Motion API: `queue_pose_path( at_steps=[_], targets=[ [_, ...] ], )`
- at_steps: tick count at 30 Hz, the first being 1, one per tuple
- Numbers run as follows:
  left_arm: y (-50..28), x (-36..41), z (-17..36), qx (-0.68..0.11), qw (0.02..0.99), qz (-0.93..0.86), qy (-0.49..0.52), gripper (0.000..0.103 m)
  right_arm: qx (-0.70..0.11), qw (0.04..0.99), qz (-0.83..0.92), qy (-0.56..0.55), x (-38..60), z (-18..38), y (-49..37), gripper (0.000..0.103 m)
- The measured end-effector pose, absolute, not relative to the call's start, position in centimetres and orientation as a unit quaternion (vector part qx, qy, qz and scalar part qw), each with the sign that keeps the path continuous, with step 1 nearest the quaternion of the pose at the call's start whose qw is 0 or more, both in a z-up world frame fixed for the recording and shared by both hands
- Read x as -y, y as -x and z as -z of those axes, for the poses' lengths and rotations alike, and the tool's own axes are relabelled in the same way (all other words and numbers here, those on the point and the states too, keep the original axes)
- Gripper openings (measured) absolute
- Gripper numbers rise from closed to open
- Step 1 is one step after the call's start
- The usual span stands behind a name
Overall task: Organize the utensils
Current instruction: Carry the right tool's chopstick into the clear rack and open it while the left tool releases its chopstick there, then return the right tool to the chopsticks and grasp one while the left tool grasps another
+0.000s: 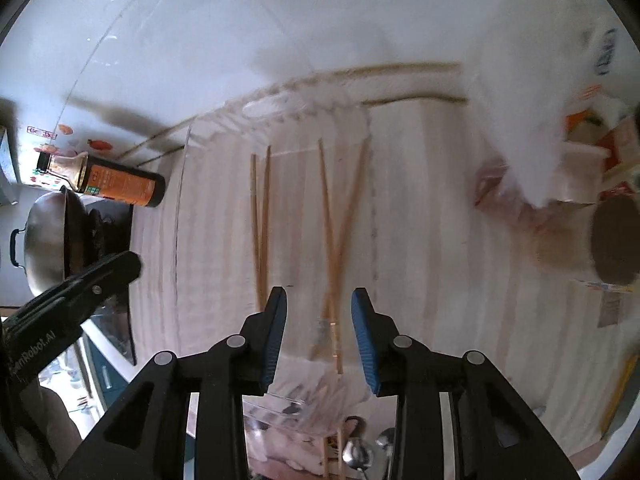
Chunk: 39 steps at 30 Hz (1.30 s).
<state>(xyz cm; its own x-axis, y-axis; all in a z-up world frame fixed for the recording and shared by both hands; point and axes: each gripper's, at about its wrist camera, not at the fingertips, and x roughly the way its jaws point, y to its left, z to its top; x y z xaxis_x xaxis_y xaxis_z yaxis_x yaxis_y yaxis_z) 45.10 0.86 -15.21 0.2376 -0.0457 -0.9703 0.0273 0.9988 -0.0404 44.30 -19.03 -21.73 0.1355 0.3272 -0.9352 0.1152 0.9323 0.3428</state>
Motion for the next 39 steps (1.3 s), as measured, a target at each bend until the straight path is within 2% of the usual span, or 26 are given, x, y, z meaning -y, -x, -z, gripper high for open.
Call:
queue_pose_path(
  at_steps=[4,6,7,18,23,28,32,37,38,39],
  targets=[
    [-43.7,-1.7,13.9,-0.586,0.81,-0.001,-0.009,0.066,-0.644,0.748,-0.052,-0.153,20.0,20.4,-43.5,0.036],
    [-42.9,-2.1,13.4,-0.568,0.823,-0.008,-0.011,0.1,-0.638,0.754,-0.046,-0.147,20.5,20.0,-42.7,0.036],
    [-42.6,-2.2,13.2,-0.56,0.828,-0.008,-0.012,0.103,-0.636,0.757,-0.04,-0.146,20.7,19.8,-42.2,0.036],
    [-36.2,-2.5,13.7,-0.527,0.845,-0.062,-0.067,0.103,-0.627,0.767,-0.023,-0.134,21.3,19.7,-34.8,0.036],
    [-31.5,-3.6,16.6,-0.537,0.832,-0.097,-0.097,0.103,-0.662,0.734,-0.052,-0.143,20.1,23.2,-29.3,0.036],
    [-27.5,-5.5,22.4,-0.592,0.789,-0.117,-0.116,0.103,-0.724,0.662,-0.096,-0.17,17.8,29.0,-24.8,0.035],
    [-25.6,-6.9,25.8,-0.63,0.759,-0.128,-0.109,0.103,-0.749,0.631,-0.098,-0.175,16.4,32.3,-22.6,0.024],
    [-24.3,-7.0,27.2,-0.644,0.747,-0.127,-0.103,0.103,-0.752,0.634,-0.091,-0.155,15.1,33.6,-21.7,0.021],
    [-24.1,-6.8,27.5,-0.647,0.746,-0.123,-0.103,0.103,-0.752,0.636,-0.09,-0.146,14.6,33.7,-21.9,0.019],
    [-23.8,-6.5,27.8,-0.65,0.744,-0.117,-0.103,0.103,-0.752,0.641,-0.087,-0.131,14.1,33.8,-21.8,0.011]
  ],
)
